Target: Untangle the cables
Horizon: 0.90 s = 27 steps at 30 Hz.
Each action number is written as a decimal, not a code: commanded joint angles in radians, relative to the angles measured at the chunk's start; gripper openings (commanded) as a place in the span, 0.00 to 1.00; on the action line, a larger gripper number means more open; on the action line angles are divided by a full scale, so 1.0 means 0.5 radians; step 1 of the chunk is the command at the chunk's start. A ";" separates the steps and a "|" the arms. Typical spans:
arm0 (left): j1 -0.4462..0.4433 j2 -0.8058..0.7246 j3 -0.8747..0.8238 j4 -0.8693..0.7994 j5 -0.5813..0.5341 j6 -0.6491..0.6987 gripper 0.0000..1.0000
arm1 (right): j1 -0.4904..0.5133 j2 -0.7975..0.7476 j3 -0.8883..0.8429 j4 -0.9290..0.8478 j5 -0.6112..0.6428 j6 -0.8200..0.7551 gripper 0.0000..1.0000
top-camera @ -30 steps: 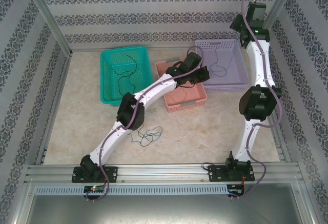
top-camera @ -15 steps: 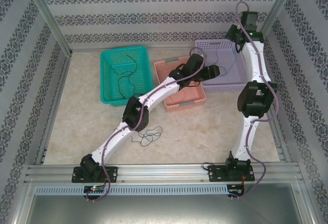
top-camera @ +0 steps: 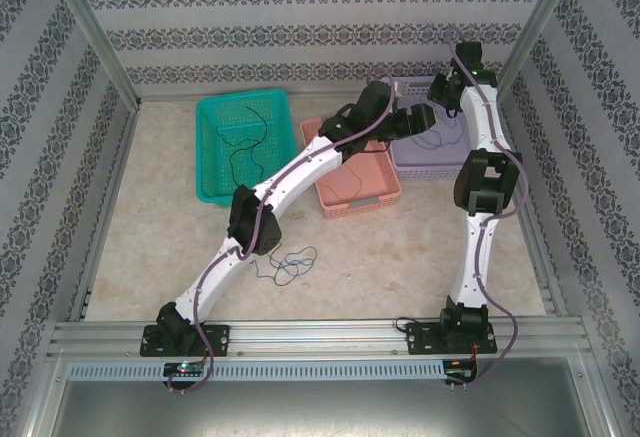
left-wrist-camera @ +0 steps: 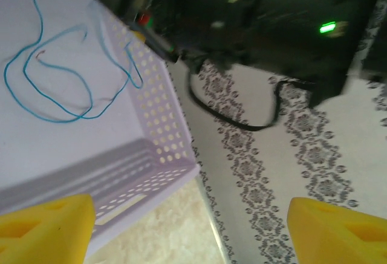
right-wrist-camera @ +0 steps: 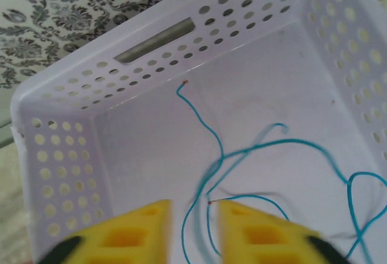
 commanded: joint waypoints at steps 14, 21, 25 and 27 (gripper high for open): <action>0.132 -0.947 -1.006 -0.414 -0.406 0.005 0.78 | 0.007 -0.626 -0.162 -0.053 0.006 0.034 0.46; 0.331 -1.616 -1.956 -0.687 -0.532 -0.292 0.71 | 0.191 -1.310 -1.026 0.177 0.060 0.089 0.43; 0.504 -2.048 -2.545 -0.908 -0.529 -0.475 0.66 | 0.502 -1.849 -1.819 0.424 0.071 0.262 0.43; 0.575 -2.274 -2.804 -0.986 -0.549 -0.509 0.64 | 0.756 -2.071 -2.143 0.459 0.107 0.286 0.43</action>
